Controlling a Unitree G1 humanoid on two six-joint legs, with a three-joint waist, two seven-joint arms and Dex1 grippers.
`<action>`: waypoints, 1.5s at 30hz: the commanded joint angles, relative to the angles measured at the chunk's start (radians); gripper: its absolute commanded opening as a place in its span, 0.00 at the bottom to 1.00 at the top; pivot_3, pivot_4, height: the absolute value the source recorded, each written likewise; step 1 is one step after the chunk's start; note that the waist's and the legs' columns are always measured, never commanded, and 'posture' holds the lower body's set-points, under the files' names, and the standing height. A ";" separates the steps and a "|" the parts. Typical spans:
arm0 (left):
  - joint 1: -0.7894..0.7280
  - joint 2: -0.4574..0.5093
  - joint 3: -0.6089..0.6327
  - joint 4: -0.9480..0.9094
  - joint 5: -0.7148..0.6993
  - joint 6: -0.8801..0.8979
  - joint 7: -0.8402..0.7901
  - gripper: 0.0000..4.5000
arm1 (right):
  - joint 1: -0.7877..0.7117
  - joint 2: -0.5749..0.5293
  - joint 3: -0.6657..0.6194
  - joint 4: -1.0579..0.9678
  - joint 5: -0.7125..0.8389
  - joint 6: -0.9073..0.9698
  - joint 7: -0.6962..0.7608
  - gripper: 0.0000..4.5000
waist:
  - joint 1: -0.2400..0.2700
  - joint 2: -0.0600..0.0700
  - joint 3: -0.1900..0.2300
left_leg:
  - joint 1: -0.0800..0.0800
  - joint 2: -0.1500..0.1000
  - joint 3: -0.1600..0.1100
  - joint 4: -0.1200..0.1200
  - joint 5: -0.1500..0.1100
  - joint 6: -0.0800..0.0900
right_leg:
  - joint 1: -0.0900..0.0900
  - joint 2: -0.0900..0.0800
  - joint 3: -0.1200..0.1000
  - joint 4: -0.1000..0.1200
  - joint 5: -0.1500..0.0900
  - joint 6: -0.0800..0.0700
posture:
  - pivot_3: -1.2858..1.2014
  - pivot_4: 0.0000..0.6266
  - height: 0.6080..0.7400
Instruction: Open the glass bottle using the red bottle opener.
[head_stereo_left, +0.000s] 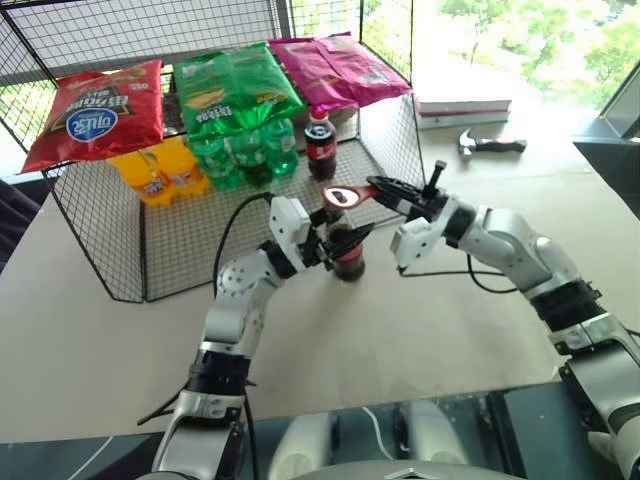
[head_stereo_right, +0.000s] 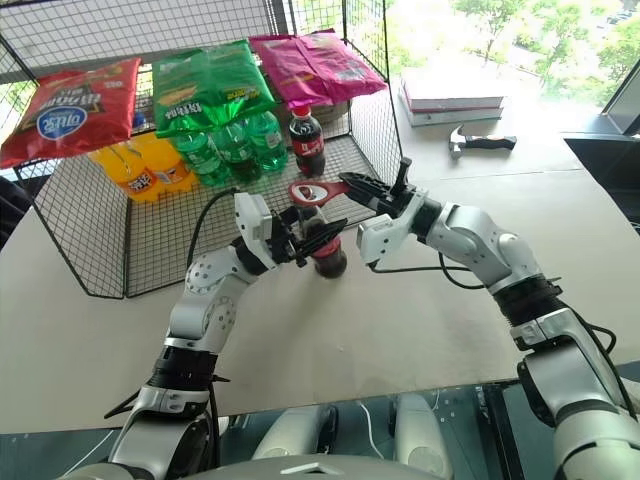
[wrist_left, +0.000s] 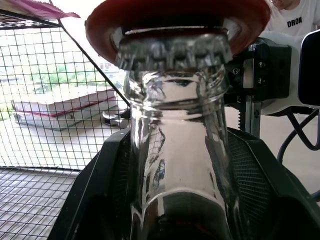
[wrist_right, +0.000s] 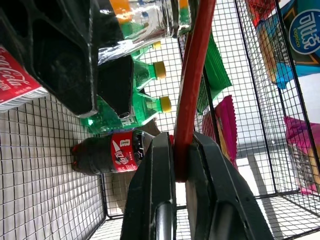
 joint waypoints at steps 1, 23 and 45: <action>0.008 -0.010 -0.024 0.000 0.003 0.022 0.006 0.49 | -0.052 -0.026 0.012 0.002 -0.053 -0.059 -0.014 0.00 | 0.000 0.000 0.000 | 0.000 0.000 0.000 0.000 0.000 0.000 | 0.000 0.000 0.000 0.000 0.000 0.000 | 0.52 0.24 1.00; 0.015 -0.011 -0.019 0.002 -0.005 0.032 0.000 0.49 | -0.238 -0.081 -0.049 0.022 -0.120 -0.138 -0.163 0.00 | -0.003 0.000 0.000 | 0.000 0.000 0.003 -0.008 0.000 -0.001 | -0.003 -0.001 0.002 -0.002 0.000 0.000 | 0.52 0.24 1.00; 0.016 -0.007 -0.023 -0.006 -0.008 0.026 -0.009 0.74 | -0.092 0.018 -0.111 -0.041 0.124 0.070 -0.068 0.00 | -0.003 0.000 0.000 | 0.001 0.000 0.003 -0.008 0.000 -0.001 | -0.003 -0.001 0.003 -0.002 0.000 0.000 | 0.52 0.24 1.00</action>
